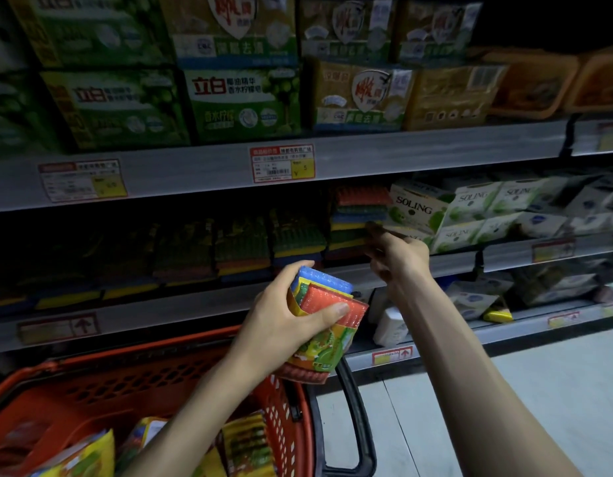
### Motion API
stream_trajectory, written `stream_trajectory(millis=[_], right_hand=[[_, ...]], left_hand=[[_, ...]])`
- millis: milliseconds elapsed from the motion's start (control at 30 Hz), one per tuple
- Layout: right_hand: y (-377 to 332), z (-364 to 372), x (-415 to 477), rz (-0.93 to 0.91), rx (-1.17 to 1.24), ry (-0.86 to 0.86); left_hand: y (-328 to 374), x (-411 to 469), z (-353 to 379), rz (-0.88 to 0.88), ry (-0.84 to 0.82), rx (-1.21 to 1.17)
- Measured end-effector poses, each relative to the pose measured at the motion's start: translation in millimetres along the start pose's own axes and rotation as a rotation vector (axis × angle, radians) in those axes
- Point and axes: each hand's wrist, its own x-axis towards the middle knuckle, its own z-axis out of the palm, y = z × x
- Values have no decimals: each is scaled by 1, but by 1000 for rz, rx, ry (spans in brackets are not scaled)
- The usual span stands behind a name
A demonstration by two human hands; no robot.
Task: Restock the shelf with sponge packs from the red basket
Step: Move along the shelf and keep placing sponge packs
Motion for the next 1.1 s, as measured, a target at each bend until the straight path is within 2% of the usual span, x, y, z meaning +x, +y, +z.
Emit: stream_trajectory(millis=[433, 633, 800, 1000, 1100], right_hand=[[-3, -7, -5, 45, 20, -66], [-2, -15, -18, 33, -71, -123], [4, -15, -41, 69, -197, -266], [1, -20, -80, 199, -496, -453], [4, -27, -90, 276, -505, -543]], left_hand=[[4, -5, -7, -22, 8, 14], [12, -13, -15, -97, 79, -162], [16, -19, -21, -210, 183, -433], [8, -22, -28, -237, 281, -514], [8, -28, -31, -239, 299, -595]])
